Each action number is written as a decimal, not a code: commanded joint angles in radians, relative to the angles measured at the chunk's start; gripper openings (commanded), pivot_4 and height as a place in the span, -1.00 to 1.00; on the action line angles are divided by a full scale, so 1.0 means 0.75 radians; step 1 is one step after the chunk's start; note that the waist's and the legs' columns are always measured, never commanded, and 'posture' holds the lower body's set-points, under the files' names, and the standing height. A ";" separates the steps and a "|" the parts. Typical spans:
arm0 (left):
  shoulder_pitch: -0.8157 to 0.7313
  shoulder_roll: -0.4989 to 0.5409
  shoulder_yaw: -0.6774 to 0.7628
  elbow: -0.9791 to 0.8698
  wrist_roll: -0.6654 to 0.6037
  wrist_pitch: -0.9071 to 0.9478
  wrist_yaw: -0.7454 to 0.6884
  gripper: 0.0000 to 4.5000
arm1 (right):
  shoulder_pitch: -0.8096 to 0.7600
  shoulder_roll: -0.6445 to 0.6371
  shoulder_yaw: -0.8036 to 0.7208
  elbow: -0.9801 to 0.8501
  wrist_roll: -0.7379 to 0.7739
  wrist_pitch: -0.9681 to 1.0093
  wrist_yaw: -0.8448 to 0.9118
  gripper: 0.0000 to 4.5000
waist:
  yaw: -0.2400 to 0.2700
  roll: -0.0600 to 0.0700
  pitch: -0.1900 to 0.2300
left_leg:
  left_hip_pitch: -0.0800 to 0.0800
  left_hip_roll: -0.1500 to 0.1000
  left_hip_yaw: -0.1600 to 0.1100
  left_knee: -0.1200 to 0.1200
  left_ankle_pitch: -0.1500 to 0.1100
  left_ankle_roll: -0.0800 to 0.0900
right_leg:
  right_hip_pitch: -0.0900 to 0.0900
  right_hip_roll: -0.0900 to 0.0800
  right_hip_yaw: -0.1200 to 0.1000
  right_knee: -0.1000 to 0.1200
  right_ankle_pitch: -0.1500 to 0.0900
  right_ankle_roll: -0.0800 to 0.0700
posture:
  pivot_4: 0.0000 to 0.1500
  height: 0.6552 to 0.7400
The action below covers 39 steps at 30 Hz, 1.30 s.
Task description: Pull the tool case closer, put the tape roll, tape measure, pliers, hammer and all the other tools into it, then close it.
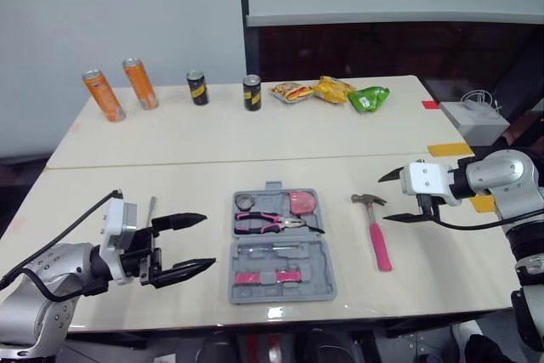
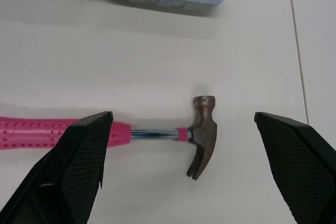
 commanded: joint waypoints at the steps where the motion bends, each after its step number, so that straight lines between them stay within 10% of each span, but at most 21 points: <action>1: -0.008 -0.004 0.001 -0.076 -0.030 0.019 0.053 1.00 | 0.102 0.041 -0.130 -0.201 0.123 0.501 -0.145 0.99 | 0.002 0.000 0.000 | 0.000 0.000 0.000 0.000 0.000 0.000 | 0.000 0.000 0.000 0.000 0.000 0.000 | 1.00 1.00; 8: -0.009 -0.015 -0.003 -0.161 -0.063 0.076 0.151 1.00 | 0.503 0.291 -0.433 -0.888 0.156 1.513 -0.811 0.99 | 0.028 0.004 0.002 | -0.001 0.001 -0.002 -0.003 0.000 0.000 | -0.001 0.003 -0.001 -0.004 0.000 0.000 | 1.00 1.00; 17: -0.046 -0.008 -0.030 -0.170 -0.091 0.110 0.178 1.00 | 0.546 0.593 -0.563 -0.995 0.228 1.764 -1.172 0.99 | 0.032 0.010 0.006 | 0.006 0.001 -0.001 -0.005 0.001 -0.015 | -0.001 0.003 0.001 -0.001 0.002 -0.001 | 1.00 1.00; 31: -0.047 -0.012 -0.041 -0.174 -0.083 0.107 0.175 1.00 | 0.564 0.660 -0.525 -0.870 0.233 1.671 -1.333 -0.99 | 0.026 0.012 0.007 | 0.004 0.000 0.000 -0.014 0.002 -0.018 | -0.002 0.004 0.002 -0.005 0.001 0.002 | 1.00 1.00; 39: -0.035 -0.015 -0.040 -0.186 -0.089 0.109 0.183 1.00 | 0.609 0.670 -0.537 -0.923 0.272 1.648 -1.340 -0.99 | 0.027 0.012 0.007 | 0.005 0.000 0.000 -0.014 0.002 -0.018 | 0.000 0.004 0.002 -0.005 0.001 0.002 | 1.00 1.00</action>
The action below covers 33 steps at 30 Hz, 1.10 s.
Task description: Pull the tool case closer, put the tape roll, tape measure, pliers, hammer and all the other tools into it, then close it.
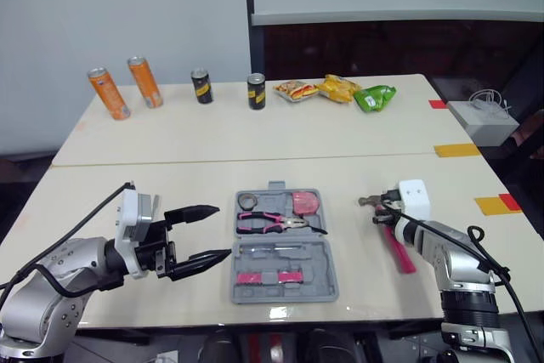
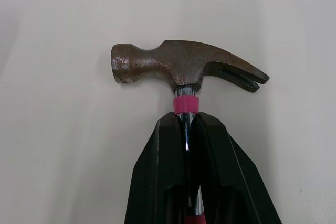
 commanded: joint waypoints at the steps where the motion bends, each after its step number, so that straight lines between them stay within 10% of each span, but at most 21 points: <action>1: 0.007 0.003 0.009 -0.055 -0.026 -0.008 0.002 1.00 | 0.049 0.015 -0.003 -0.069 0.041 0.010 -0.002 -0.99 | 0.000 0.000 0.000 | 0.000 0.000 0.000 0.000 0.000 0.000 | 0.000 0.000 0.000 0.000 0.000 0.000 | 1.00 1.00; 23: 0.132 0.009 -0.016 -0.065 -0.028 -0.036 -0.096 1.00 | 0.584 0.163 -0.064 -0.779 0.183 0.231 -0.151 -0.99 | -0.007 0.000 0.000 | 0.001 -0.002 0.001 -0.011 0.000 0.000 | 0.000 -0.002 0.001 -0.011 -0.002 0.007 | 1.00 1.00; 30: 0.124 0.013 -0.029 -0.045 -0.026 -0.043 -0.108 1.00 | 0.528 -0.076 -0.104 -0.790 0.319 0.370 0.057 0.10 | -0.018 0.001 0.001 | 0.001 -0.005 0.000 -0.011 0.000 0.000 | 0.002 -0.004 0.001 -0.011 -0.001 0.007 | 1.00 1.00; 33: 0.131 0.012 -0.028 -0.042 -0.030 -0.045 -0.120 1.00 | 0.439 -0.427 -0.123 -0.817 0.479 0.498 0.331 0.51 | -0.020 0.006 0.003 | 0.001 -0.007 -0.001 -0.010 0.000 0.000 | 0.003 -0.006 0.001 -0.011 -0.001 0.007 | 1.00 1.00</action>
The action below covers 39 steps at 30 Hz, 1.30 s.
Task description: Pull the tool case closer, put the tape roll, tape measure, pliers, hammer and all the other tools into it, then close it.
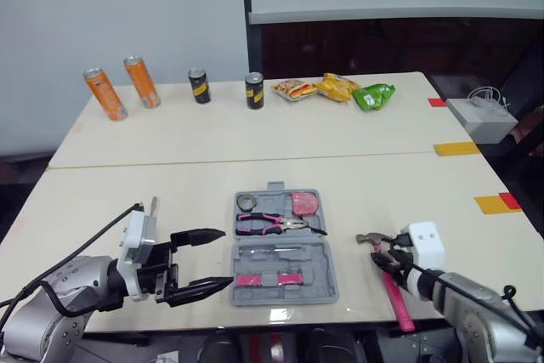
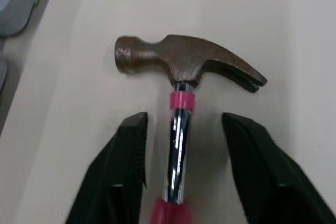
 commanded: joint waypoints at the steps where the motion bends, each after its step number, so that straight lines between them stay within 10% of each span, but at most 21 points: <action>1: 0.001 0.009 0.013 -0.014 -0.013 -0.022 -0.023 1.00 | -0.103 -0.325 -0.054 -0.065 0.184 0.112 0.293 0.67 | -0.002 0.004 0.002 | 0.001 -0.002 0.000 0.000 0.000 0.001 | 0.000 -0.002 0.001 0.000 0.001 0.001 | 1.00 1.00; 6: -0.004 0.004 0.010 -0.008 -0.014 -0.029 -0.032 1.00 | -0.211 -0.838 0.122 0.040 0.181 -0.220 0.768 0.67 | 0.002 0.002 0.001 | 0.002 0.000 -0.002 -0.001 0.001 0.001 | 0.002 0.000 -0.001 0.001 0.000 0.001 | 1.00 1.00; 9: 0.000 -0.007 0.009 -0.010 -0.013 -0.036 -0.031 1.00 | -0.348 -0.968 0.369 0.261 -0.136 -0.942 1.041 0.67 | -0.002 0.000 0.000 | 0.000 0.001 -0.003 0.001 0.001 0.002 | 0.001 0.001 -0.002 0.001 0.000 0.000 | 1.00 1.00; 19: 0.032 -0.015 0.004 -0.039 -0.011 -0.051 -0.020 1.00 | -1.094 -0.673 0.917 1.191 -0.643 -2.684 1.516 0.67 | -0.017 -0.005 0.002 | -0.007 0.003 0.000 0.026 -0.002 0.021 | -0.004 -0.004 -0.002 0.016 0.000 -0.002 | 1.00 1.00; 34: 0.071 -0.012 0.038 -0.080 -0.023 -0.054 0.010 1.00 | -1.415 -0.364 1.253 1.923 -1.114 -3.301 1.277 0.67 | -0.015 -0.007 0.004 | -0.010 0.003 -0.002 0.031 0.000 0.023 | -0.005 -0.002 -0.002 0.020 0.001 -0.005 | 1.00 1.00; 39: 0.073 -0.010 0.044 -0.078 -0.021 -0.055 0.014 1.00 | -1.427 -0.312 1.315 1.998 -1.267 -3.337 1.143 0.00 | -0.018 -0.008 0.004 | -0.010 0.004 -0.001 0.031 0.000 0.023 | -0.005 -0.001 -0.002 0.021 0.001 -0.005 | 1.00 1.00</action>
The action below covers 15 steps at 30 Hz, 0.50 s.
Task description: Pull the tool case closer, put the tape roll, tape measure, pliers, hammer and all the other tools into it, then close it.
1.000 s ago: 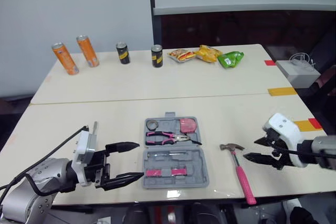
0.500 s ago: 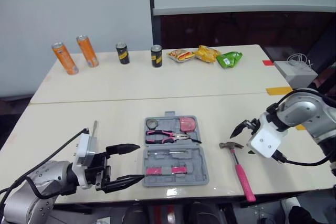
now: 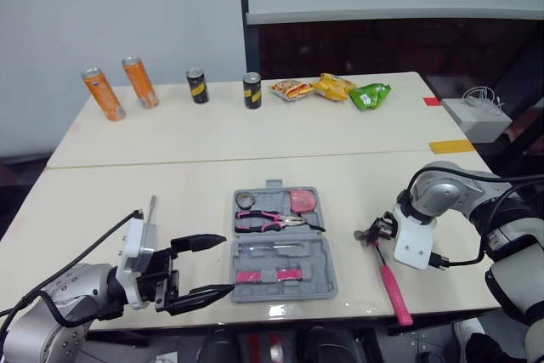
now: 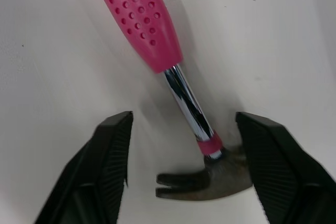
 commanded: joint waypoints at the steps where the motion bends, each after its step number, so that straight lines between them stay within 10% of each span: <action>1: 0.003 0.008 0.039 -0.038 -0.026 -0.019 0.004 1.00 | -0.037 0.024 0.035 0.043 -0.106 -0.038 -0.101 -0.14 | -0.002 0.000 0.000 | 0.000 0.000 0.000 0.000 0.000 0.000 | 0.000 0.000 0.000 0.000 0.000 0.000 | 1.00 1.00; 7: 0.009 0.005 0.036 -0.042 -0.024 -0.022 0.009 1.00 | -0.039 0.024 0.061 0.099 -0.163 -0.038 -0.195 -0.99 | -0.012 -0.012 -0.004 | 0.002 0.002 0.000 0.000 0.000 -0.001 | 0.002 0.002 0.000 0.000 0.001 -0.002 | 1.00 1.00; 15: 0.024 -0.018 0.019 -0.059 -0.019 -0.033 0.036 1.00 | 0.152 -0.177 -0.091 -0.035 0.350 0.247 0.061 -0.99 | 0.011 -0.011 -0.004 | 0.002 0.001 0.000 0.002 0.000 -0.001 | 0.002 0.001 0.001 -0.001 0.002 -0.004 | 1.00 1.00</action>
